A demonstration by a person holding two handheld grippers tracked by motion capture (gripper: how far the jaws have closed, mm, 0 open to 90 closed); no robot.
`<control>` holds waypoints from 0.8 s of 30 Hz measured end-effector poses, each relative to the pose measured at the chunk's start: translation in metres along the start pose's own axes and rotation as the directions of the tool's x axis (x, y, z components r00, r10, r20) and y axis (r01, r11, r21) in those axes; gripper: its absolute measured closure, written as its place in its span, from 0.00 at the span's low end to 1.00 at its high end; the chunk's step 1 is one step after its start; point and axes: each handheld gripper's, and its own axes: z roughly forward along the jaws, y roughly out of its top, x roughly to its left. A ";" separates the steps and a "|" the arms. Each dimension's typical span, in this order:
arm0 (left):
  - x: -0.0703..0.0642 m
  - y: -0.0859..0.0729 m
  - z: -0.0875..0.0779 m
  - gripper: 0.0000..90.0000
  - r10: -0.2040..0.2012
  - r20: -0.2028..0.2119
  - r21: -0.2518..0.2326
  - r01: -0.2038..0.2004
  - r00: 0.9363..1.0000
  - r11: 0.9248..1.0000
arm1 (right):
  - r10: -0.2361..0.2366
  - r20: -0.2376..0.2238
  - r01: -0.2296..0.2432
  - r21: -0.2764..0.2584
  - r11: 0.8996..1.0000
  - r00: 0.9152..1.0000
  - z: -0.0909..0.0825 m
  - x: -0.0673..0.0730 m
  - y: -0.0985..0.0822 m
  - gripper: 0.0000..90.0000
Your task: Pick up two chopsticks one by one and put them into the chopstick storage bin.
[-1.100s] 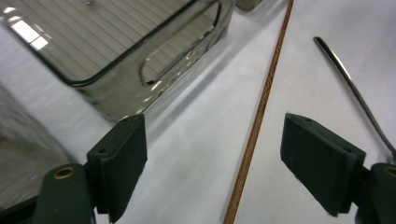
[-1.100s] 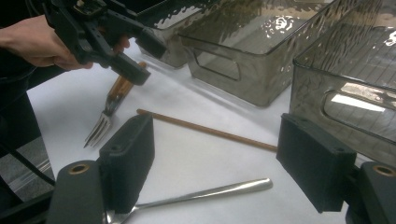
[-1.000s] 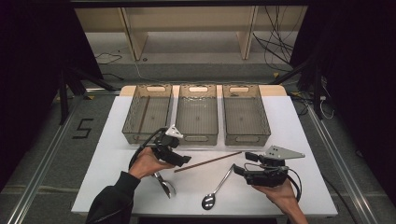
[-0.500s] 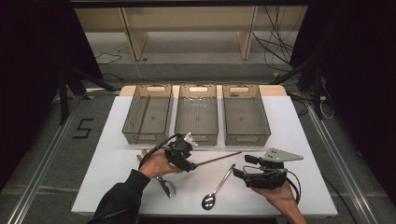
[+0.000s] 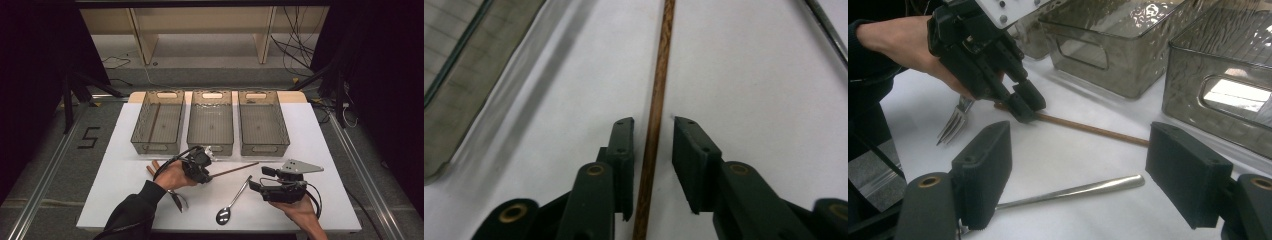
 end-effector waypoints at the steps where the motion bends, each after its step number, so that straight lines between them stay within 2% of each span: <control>1: -0.001 0.001 0.000 0.79 0.010 -0.007 0.010 -0.010 1.000 1.000 | 0.000 0.000 0.000 0.002 1.000 1.000 0.000 0.000 0.000 0.30; 10: -0.005 0.003 0.001 0.91 0.034 -0.018 0.020 -0.034 0.999 0.999 | -0.001 0.003 0.001 0.001 1.000 1.000 -0.001 0.000 0.000 0.30; 18: -0.006 0.003 0.001 0.93 0.043 -0.023 0.015 -0.043 0.999 0.999 | 0.001 0.004 -0.001 0.001 1.000 1.000 0.000 0.000 0.000 0.31; 24: -0.008 0.004 -0.001 0.94 0.051 -0.023 -0.013 -0.052 0.998 0.999 | 0.002 0.005 -0.002 0.000 1.000 1.000 -0.001 -0.001 0.000 0.31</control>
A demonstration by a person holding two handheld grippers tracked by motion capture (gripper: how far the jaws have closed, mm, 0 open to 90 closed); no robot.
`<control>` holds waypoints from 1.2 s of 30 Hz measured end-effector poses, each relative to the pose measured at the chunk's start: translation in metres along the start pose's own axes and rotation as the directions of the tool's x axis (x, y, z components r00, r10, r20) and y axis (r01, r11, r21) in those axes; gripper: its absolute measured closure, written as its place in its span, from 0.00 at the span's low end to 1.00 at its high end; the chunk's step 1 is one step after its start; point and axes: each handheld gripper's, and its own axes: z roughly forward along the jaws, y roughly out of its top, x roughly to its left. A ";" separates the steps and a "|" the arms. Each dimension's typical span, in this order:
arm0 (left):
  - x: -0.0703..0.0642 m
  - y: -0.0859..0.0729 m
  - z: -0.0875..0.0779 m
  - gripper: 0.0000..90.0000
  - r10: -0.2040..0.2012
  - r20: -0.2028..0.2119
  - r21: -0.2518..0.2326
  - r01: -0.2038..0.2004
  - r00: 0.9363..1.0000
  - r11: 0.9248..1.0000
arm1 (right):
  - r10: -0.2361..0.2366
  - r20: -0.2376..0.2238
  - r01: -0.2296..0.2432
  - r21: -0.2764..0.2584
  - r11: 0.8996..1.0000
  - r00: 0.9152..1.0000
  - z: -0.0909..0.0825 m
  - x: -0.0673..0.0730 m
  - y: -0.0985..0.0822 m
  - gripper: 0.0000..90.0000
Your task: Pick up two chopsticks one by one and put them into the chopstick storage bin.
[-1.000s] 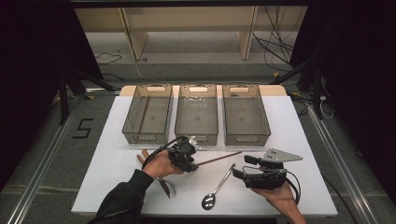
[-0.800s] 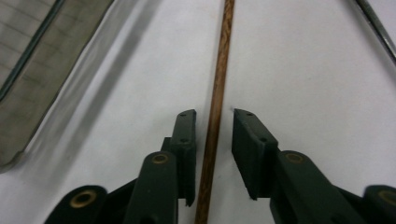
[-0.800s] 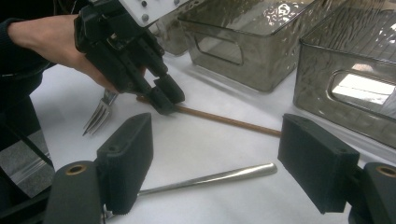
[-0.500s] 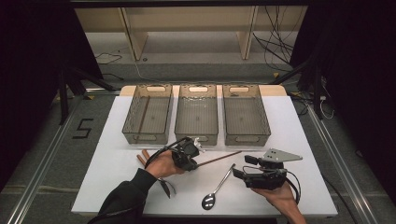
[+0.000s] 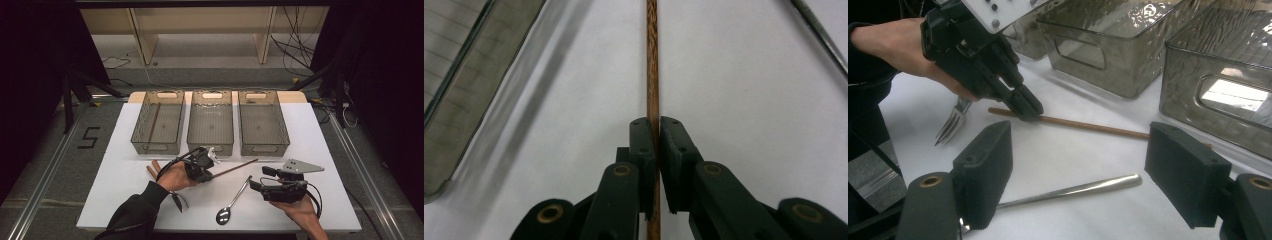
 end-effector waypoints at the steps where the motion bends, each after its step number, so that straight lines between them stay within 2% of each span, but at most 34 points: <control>1: 0.000 0.000 -0.001 0.94 0.000 0.003 -0.003 0.001 1.000 1.000 | 0.001 0.000 -0.001 0.000 1.000 1.000 0.000 0.000 0.000 0.31; 18: 0.005 -0.002 -0.022 0.94 -0.010 0.003 -0.024 0.010 1.000 1.000 | 0.005 0.002 -0.005 -0.003 1.000 1.000 -0.001 -0.001 0.000 0.31; 27: 0.003 -0.008 -0.048 0.94 -0.001 0.029 -0.043 0.002 1.000 0.999 | 0.004 0.003 -0.004 -0.008 1.000 1.000 -0.003 -0.002 0.000 0.31; 29: 0.003 -0.010 -0.056 0.94 -0.002 0.042 -0.055 0.004 0.999 0.998 | 0.008 0.003 -0.008 -0.012 1.000 1.000 -0.003 -0.002 0.000 0.31; 32: 0.001 -0.013 -0.067 0.94 0.009 0.035 -0.065 -0.007 0.999 0.998 | 0.007 0.003 -0.007 -0.010 1.000 1.000 -0.003 -0.002 0.000 0.31; 33: 0.001 -0.014 -0.069 0.94 0.000 0.034 -0.077 0.002 0.999 0.997 | 0.007 0.003 -0.007 -0.009 1.000 1.000 -0.003 -0.002 0.000 0.31; 36: 0.002 -0.016 -0.077 0.94 0.003 0.060 -0.102 0.004 0.998 0.995 | 0.007 0.002 -0.007 -0.007 1.000 1.000 -0.002 -0.002 0.000 0.31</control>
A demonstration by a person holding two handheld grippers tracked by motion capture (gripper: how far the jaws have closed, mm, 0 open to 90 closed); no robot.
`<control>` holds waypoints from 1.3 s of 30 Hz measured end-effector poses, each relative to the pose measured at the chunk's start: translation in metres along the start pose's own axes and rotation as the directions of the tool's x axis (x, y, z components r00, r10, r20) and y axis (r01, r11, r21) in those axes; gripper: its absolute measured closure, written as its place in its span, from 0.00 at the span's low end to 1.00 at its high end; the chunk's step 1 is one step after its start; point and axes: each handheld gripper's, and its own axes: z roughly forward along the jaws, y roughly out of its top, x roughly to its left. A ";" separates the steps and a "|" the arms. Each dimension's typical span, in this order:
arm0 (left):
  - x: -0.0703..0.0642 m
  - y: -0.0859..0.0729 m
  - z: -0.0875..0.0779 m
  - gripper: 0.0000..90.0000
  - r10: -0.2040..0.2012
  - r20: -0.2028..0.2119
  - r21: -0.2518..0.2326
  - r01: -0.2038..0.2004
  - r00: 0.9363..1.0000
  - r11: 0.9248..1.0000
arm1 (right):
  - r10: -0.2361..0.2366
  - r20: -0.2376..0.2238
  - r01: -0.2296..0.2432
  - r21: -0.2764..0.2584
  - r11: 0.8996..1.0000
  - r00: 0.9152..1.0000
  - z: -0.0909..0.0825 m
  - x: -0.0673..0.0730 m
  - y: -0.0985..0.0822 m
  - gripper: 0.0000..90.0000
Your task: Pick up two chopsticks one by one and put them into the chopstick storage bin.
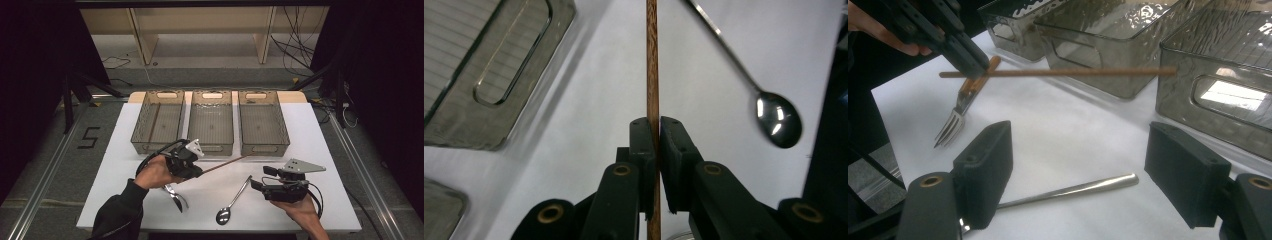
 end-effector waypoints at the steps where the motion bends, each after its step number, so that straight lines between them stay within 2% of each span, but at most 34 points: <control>1: 0.000 0.000 -0.002 0.94 -0.003 -0.006 -0.003 0.003 1.000 1.000 | 0.001 0.000 -0.001 0.000 1.000 1.000 0.000 0.000 0.000 0.31; 3: 0.001 -0.002 -0.007 0.94 -0.011 -0.026 -0.014 0.011 1.000 1.000 | -0.001 0.002 0.001 0.000 1.000 1.000 0.000 0.000 0.000 0.31; 9: 0.015 -0.010 -0.023 0.94 -0.063 -0.042 -0.063 0.060 0.997 0.996 | 0.005 0.004 -0.005 -0.003 1.000 1.000 -0.001 0.000 0.000 0.31; 12: 0.023 -0.015 -0.033 0.94 -0.107 -0.075 -0.093 0.100 0.991 0.991 | 0.006 0.005 -0.005 0.000 1.000 1.000 -0.001 -0.001 0.000 0.31; 15: 0.036 -0.024 -0.042 0.94 -0.157 -0.111 -0.120 0.143 0.981 0.982 | 0.003 0.004 -0.003 0.001 1.000 1.000 0.000 0.000 0.000 0.31; 18: 0.049 -0.034 -0.051 0.94 -0.235 -0.145 -0.168 0.210 0.961 0.963 | 0.003 0.004 -0.003 0.000 1.000 1.000 0.000 0.000 0.000 0.31; 22: 0.064 -0.046 -0.064 0.94 -0.310 -0.186 -0.216 0.269 0.932 0.939 | 0.003 0.007 -0.003 0.002 1.000 1.000 0.001 0.001 -0.001 0.31; 25: 0.076 -0.055 -0.070 0.94 -0.364 -0.211 -0.243 0.312 0.907 0.918 | -0.001 0.006 0.001 0.002 1.000 1.000 0.002 0.001 -0.001 0.31; 27: 0.084 -0.062 -0.073 0.94 -0.404 -0.217 -0.260 0.346 0.889 0.901 | -0.002 0.007 0.002 0.003 1.000 1.000 0.002 0.002 -0.001 0.31; 32: 0.100 -0.073 -0.078 0.94 -0.466 -0.242 -0.283 0.397 0.851 0.873 | 0.004 0.005 -0.004 0.008 1.000 1.000 0.003 0.002 -0.002 0.31; 34: 0.107 -0.076 -0.081 0.94 -0.491 -0.257 -0.292 0.417 0.833 0.861 | 0.003 0.005 -0.003 0.009 1.000 1.000 0.003 0.002 -0.002 0.31; 39: 0.124 -0.080 -0.086 0.94 -0.534 -0.264 -0.290 0.461 0.804 0.838 | 0.005 0.002 -0.005 0.009 1.000 1.000 0.004 0.001 -0.002 0.31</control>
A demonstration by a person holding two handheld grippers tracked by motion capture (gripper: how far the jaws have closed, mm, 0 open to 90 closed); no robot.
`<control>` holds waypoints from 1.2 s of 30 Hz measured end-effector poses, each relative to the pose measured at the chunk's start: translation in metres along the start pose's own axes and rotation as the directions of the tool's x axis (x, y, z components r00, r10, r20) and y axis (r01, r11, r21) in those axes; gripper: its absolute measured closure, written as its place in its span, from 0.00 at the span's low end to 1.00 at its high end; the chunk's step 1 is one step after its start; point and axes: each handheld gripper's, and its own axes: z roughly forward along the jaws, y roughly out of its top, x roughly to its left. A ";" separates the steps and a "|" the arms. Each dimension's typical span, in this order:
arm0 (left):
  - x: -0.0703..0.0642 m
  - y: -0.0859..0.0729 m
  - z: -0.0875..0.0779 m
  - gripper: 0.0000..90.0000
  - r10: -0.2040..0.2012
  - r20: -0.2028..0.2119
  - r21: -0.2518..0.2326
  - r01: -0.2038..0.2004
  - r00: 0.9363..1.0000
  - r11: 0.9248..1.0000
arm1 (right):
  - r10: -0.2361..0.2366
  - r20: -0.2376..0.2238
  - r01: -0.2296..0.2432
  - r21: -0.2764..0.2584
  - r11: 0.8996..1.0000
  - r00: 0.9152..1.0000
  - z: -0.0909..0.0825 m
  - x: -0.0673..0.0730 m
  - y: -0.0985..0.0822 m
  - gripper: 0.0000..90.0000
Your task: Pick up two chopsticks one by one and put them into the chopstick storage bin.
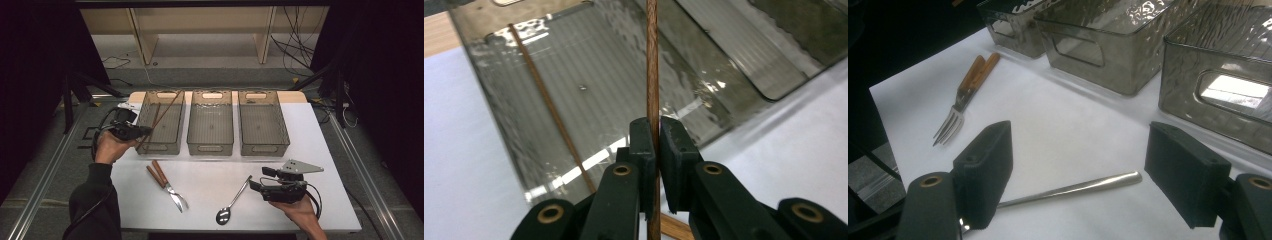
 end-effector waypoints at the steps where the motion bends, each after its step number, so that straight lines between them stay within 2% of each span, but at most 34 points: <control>1: 0.002 0.001 0.001 0.94 -0.004 -0.004 0.004 0.004 1.000 1.000 | -0.001 0.000 0.001 -0.001 1.000 1.000 0.000 0.000 0.000 0.31; 7: 0.016 0.012 0.011 0.94 -0.034 -0.034 0.041 0.035 0.999 0.999 | 0.002 -0.004 -0.002 0.003 1.000 1.000 0.001 0.000 0.000 0.31; 14: 0.029 0.020 0.022 0.94 -0.082 -0.041 0.033 0.083 0.996 0.996 | 0.002 -0.004 -0.002 0.001 1.000 1.000 0.000 -0.001 0.000 0.31; 22: 0.033 0.028 0.029 0.94 -0.076 -0.050 0.032 0.078 0.996 0.996 | 0.003 -0.005 -0.003 0.005 1.000 1.000 0.001 0.000 0.000 0.31; 32: 0.036 0.024 0.042 0.94 -0.079 -0.066 0.052 0.083 0.995 0.995 | 0.004 -0.007 -0.004 0.005 1.000 1.000 0.000 0.000 0.000 0.31; 36: 0.037 0.023 0.043 0.94 -0.085 -0.069 0.039 0.087 0.994 0.995 | 0.003 -0.007 -0.003 0.002 1.000 1.000 0.000 0.000 0.000 0.31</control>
